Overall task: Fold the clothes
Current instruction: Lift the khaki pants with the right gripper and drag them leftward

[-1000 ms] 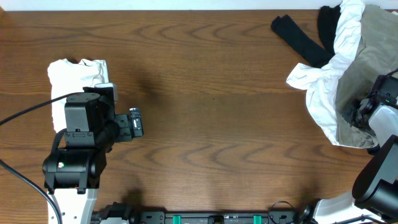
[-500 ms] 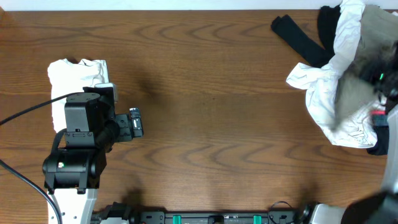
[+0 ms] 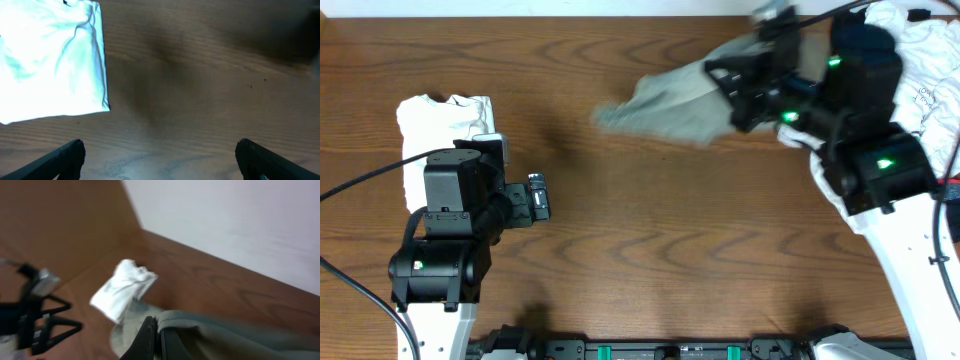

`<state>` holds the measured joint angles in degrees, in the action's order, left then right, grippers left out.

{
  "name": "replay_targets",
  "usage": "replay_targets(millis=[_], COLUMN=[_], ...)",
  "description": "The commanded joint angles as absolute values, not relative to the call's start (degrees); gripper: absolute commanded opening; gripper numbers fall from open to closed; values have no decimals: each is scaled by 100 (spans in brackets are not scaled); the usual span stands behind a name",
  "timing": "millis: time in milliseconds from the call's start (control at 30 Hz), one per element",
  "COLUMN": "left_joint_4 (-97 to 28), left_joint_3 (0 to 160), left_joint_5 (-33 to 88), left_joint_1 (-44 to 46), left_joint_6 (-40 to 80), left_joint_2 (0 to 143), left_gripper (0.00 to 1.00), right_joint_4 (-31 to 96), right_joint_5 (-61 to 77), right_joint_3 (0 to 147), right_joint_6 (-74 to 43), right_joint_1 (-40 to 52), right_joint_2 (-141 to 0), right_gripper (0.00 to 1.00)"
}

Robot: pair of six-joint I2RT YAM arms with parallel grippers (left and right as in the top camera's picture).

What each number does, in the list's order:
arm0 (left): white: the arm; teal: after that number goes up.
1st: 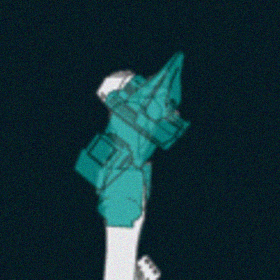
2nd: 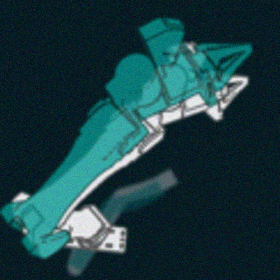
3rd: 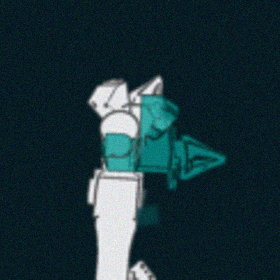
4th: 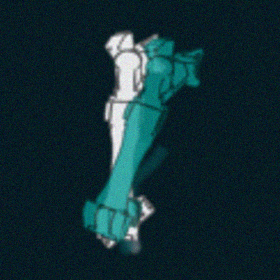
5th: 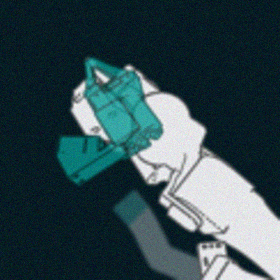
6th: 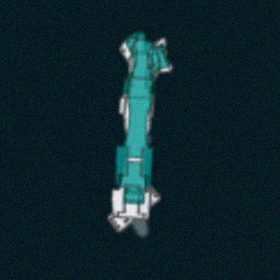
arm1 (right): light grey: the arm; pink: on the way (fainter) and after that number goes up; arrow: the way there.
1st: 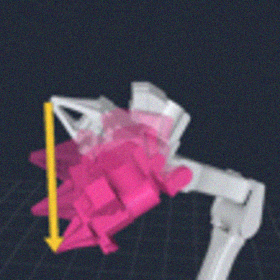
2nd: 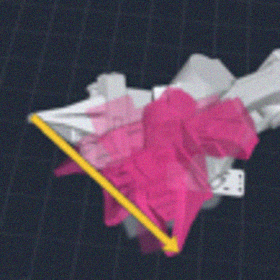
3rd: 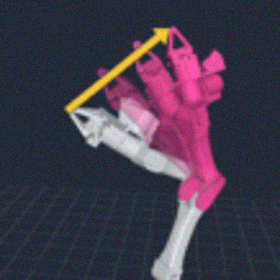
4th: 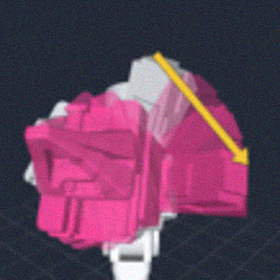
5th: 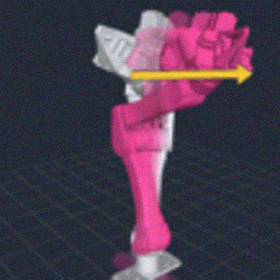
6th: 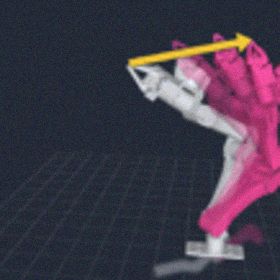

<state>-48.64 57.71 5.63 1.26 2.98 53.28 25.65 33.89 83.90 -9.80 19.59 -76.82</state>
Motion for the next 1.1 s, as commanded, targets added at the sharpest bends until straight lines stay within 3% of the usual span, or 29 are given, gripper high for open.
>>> replay_targets(millis=[0, 400, 867, 1067], left_joint_4=[-4864, -4860, -4858, -4862], left_joint_3=[5872, 5874, 5874, 5874], left_joint_5=[600, 596, 357, 357], left_joint_1=[132, 132, 132, 132], left_joint_6=[333, 329, 331, 331], left_joint_2=[5347, 5345, 5306, 5306], left_gripper=[98, 98, 98, 98], right_joint_4=[2438, 1656, -1632, -1035], right_joint_5=[3448, 3013, 3798, 3575], right_joint_3=[8442, 8442, 8444, 8444], right_joint_6=[-915, -1293, -2882, -3127], right_joint_1=[2106, 2093, 3155, 2351], right_joint_2=[-7651, -7743, -7929, -7929], right_gripper=[1, 1, 2, 1])
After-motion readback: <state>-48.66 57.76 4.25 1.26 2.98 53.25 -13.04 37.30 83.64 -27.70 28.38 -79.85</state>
